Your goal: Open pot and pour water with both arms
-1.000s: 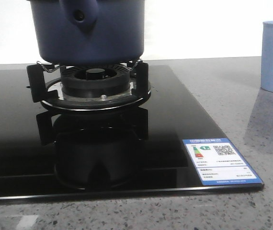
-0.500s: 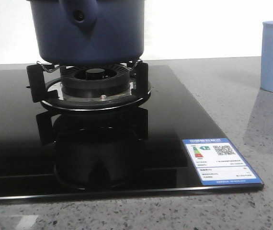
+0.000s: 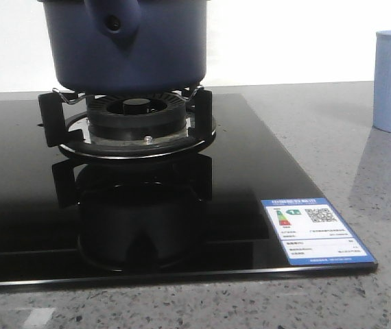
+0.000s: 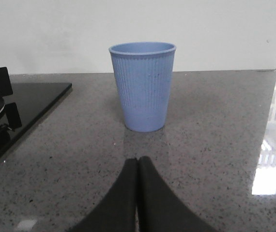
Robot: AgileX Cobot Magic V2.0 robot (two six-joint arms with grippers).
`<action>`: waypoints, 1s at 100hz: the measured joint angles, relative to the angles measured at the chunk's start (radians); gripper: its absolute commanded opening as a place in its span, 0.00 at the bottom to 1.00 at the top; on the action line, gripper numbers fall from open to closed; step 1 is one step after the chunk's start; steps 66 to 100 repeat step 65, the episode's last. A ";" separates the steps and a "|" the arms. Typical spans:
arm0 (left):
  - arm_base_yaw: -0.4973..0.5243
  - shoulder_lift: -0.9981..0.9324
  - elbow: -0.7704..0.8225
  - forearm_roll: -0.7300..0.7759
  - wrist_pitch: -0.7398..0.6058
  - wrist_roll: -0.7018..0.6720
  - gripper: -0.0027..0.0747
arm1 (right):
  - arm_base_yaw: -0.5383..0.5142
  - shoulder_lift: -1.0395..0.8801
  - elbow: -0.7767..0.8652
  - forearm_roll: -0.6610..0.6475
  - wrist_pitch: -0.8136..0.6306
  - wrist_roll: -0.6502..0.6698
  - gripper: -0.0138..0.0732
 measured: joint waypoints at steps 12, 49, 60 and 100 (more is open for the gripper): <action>0.000 0.000 0.000 0.000 0.000 0.000 0.01 | 0.000 -0.002 0.000 0.000 0.015 -0.001 0.08; 0.000 0.000 0.000 0.000 0.000 0.000 0.01 | 0.000 -0.002 0.000 -0.004 0.019 -0.002 0.08; 0.000 0.000 0.000 0.000 0.000 0.000 0.01 | 0.000 -0.002 0.000 -0.004 0.019 -0.002 0.08; 0.000 0.000 0.000 0.000 0.000 0.000 0.01 | 0.000 -0.002 0.000 -0.004 0.019 -0.002 0.08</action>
